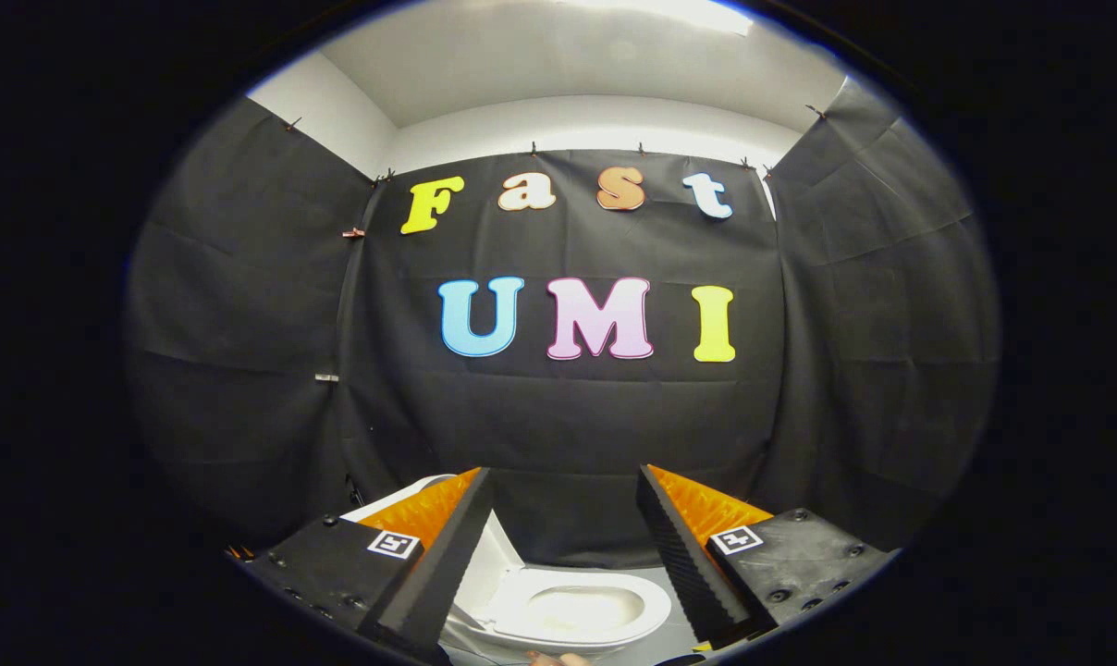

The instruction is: Open the toilet lid.

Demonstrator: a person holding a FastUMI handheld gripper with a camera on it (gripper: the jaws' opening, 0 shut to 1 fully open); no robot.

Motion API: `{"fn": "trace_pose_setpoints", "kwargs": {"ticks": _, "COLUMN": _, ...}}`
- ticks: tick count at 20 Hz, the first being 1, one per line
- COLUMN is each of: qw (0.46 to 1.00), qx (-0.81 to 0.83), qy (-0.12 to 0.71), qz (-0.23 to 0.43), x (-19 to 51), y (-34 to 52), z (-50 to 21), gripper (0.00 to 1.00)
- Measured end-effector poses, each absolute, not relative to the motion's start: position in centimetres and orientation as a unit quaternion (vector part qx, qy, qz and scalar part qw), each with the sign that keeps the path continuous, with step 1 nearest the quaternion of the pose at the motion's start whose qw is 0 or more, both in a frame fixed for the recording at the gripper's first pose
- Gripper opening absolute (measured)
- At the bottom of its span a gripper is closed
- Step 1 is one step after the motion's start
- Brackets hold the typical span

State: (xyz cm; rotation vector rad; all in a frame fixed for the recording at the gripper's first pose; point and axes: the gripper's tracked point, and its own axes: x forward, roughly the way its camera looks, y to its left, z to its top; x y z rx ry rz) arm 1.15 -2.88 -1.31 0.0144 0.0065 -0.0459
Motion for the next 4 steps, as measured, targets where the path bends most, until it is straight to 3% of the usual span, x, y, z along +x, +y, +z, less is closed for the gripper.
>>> {"fn": "trace_pose_setpoints", "kwargs": {"ticks": 4, "qw": 1.000, "qx": 0.007, "qy": 0.006, "qz": -0.022, "x": 1.02, "y": -2.91, "z": -1.37, "gripper": 0.98}}
